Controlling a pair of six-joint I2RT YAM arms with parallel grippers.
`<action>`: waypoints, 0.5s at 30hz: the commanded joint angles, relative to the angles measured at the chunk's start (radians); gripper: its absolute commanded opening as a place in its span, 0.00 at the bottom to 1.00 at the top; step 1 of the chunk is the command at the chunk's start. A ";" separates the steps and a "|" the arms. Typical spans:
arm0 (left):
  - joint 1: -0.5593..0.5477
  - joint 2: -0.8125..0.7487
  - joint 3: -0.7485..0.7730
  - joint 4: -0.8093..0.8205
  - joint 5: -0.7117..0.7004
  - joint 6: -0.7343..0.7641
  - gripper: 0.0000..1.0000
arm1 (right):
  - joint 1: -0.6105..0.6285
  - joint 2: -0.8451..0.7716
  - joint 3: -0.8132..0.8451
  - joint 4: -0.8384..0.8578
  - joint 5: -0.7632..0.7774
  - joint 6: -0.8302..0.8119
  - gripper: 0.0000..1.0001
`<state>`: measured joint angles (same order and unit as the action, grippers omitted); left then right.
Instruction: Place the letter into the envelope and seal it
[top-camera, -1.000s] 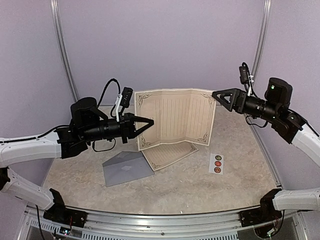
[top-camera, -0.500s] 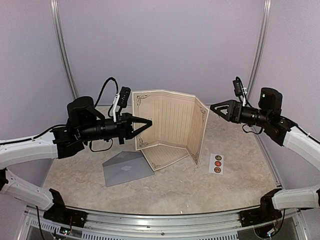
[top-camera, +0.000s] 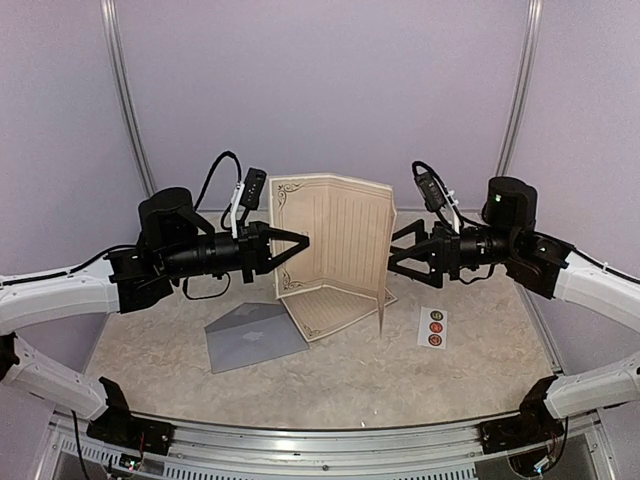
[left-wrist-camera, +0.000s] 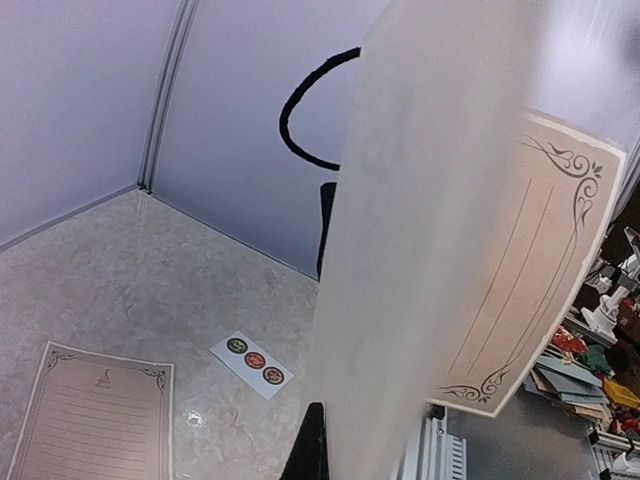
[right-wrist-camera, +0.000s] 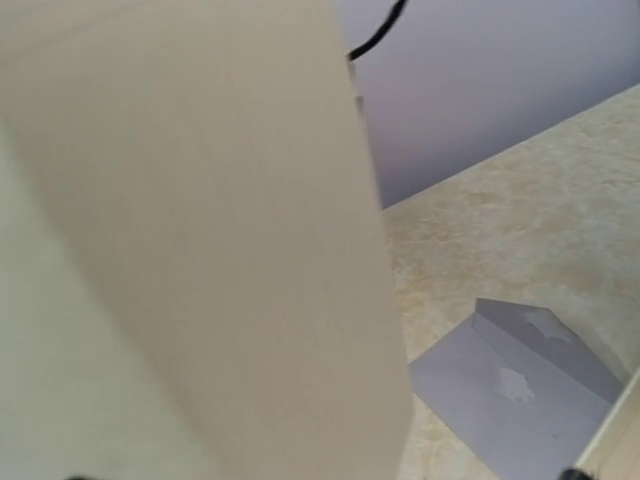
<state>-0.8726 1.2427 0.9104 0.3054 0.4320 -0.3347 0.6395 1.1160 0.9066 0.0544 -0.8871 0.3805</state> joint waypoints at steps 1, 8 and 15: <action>-0.011 0.012 0.039 0.002 0.024 -0.012 0.00 | 0.055 0.046 0.047 0.054 0.012 -0.039 0.99; -0.012 0.020 0.047 -0.015 0.010 -0.015 0.00 | 0.097 0.103 0.072 0.122 0.139 -0.014 0.94; -0.014 0.025 0.047 -0.023 0.013 -0.015 0.00 | 0.099 0.106 0.022 0.260 0.187 0.047 0.62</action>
<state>-0.8780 1.2564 0.9249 0.3016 0.4374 -0.3439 0.7284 1.2213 0.9489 0.1879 -0.7357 0.3855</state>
